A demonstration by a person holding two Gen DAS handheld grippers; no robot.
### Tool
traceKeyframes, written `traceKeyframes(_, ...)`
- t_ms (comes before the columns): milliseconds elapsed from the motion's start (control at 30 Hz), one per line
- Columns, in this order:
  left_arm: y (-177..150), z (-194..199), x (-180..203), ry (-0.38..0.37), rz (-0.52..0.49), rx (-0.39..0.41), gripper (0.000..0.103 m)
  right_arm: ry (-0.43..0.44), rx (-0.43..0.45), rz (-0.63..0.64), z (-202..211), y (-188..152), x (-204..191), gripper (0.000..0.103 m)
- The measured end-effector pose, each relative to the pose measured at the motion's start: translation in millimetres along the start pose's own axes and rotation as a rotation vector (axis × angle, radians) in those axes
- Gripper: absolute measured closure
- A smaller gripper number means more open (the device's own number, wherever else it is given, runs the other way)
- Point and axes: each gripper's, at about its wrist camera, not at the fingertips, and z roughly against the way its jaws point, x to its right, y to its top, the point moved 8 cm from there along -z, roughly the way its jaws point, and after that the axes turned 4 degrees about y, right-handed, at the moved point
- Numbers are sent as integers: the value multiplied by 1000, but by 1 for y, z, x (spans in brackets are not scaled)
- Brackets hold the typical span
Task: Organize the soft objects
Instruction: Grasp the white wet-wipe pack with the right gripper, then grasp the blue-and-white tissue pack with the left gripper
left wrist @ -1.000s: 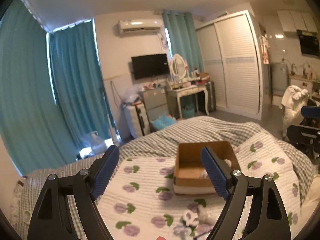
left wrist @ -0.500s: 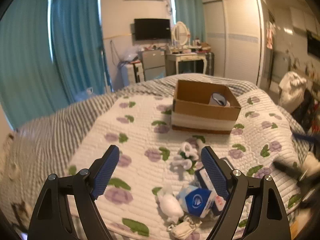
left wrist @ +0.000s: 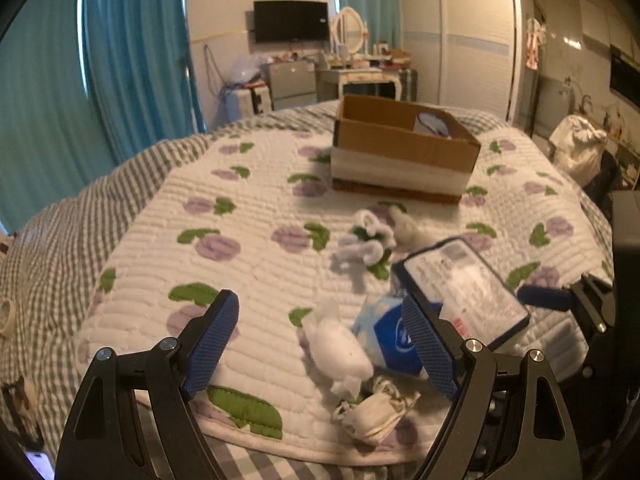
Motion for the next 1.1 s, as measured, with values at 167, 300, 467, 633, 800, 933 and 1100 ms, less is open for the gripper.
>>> traceKeyframes(167, -1, -3, -1, -7, 2, -12, 18, 9, -30, -3, -9, -5, -1, 13)
traceKeyframes(300, -3, -3, 2, 9, -16, -19, 18, -5, 13, -26, 6, 1, 9, 21)
traceKeyframes(467, -8, -10, 16, -6, -57, -50, 18, -52, 108, -93, 39, 15, 43, 22)
traceKeyframes(633, -17, -21, 45, -47, -103, -116, 19, -90, 135, -130, 50, 18, 69, 22)
traceKeyframes(800, -20, -36, 71, -109, -128, -160, 20, -80, 130, -159, 47, 17, 82, 22)
traceKeyframes(933, -26, -55, 82, -127, -139, -205, 20, -59, 116, -172, 40, 10, 85, 22)
traceKeyframes(1100, -36, -78, 83, -105, -159, -269, 21, -36, 108, -186, 33, 7, 86, 22)
